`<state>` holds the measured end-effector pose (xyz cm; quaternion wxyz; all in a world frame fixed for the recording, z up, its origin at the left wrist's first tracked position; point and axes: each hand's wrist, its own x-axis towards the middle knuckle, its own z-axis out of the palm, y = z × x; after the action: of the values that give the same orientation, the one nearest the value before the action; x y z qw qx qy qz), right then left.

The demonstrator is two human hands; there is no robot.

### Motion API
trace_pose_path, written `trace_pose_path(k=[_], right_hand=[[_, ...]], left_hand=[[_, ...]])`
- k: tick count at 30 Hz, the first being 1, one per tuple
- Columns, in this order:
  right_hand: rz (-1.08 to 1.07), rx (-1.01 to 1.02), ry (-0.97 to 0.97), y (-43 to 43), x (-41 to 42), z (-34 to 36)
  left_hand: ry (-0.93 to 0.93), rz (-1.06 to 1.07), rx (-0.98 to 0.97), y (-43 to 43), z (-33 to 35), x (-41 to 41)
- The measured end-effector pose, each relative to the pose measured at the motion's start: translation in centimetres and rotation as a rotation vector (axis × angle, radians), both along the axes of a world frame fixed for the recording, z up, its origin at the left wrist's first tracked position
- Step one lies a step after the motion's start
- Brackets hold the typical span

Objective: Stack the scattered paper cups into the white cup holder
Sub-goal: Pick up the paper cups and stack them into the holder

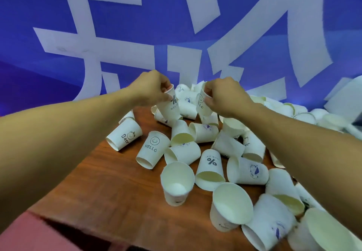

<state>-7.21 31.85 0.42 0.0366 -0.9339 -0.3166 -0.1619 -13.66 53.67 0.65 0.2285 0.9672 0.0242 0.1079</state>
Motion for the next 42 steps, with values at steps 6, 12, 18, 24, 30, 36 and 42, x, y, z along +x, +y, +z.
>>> trace_pose_path(k=[6,12,18,24,30,36,42], right_hand=[[-0.044,0.043,-0.094,-8.1,-3.1,4.9],[-0.22,0.048,-0.172,-19.5,-6.0,8.4],[-0.427,0.018,-0.204,-31.6,-8.2,10.1],[-0.584,0.067,-0.256,-40.6,-8.3,10.3],[-0.642,0.066,-0.232,-45.7,-4.7,8.1],[-0.618,0.086,-0.266,-48.7,-0.1,6.2],[-0.637,0.103,-0.296,-51.2,4.1,3.8]], left_hand=[[-0.194,-0.178,0.18,-8.1,4.6,-1.1],[-0.306,-0.355,0.247,-19.5,8.0,-0.4],[-0.364,-0.508,0.226,-30.8,9.3,0.7],[-0.414,-0.591,0.208,-40.1,9.2,2.9],[-0.382,-0.636,0.189,-46.3,8.1,7.2],[-0.337,-0.673,0.117,-50.4,6.0,12.5],[-0.334,-0.696,0.043,-52.6,3.8,16.9]])
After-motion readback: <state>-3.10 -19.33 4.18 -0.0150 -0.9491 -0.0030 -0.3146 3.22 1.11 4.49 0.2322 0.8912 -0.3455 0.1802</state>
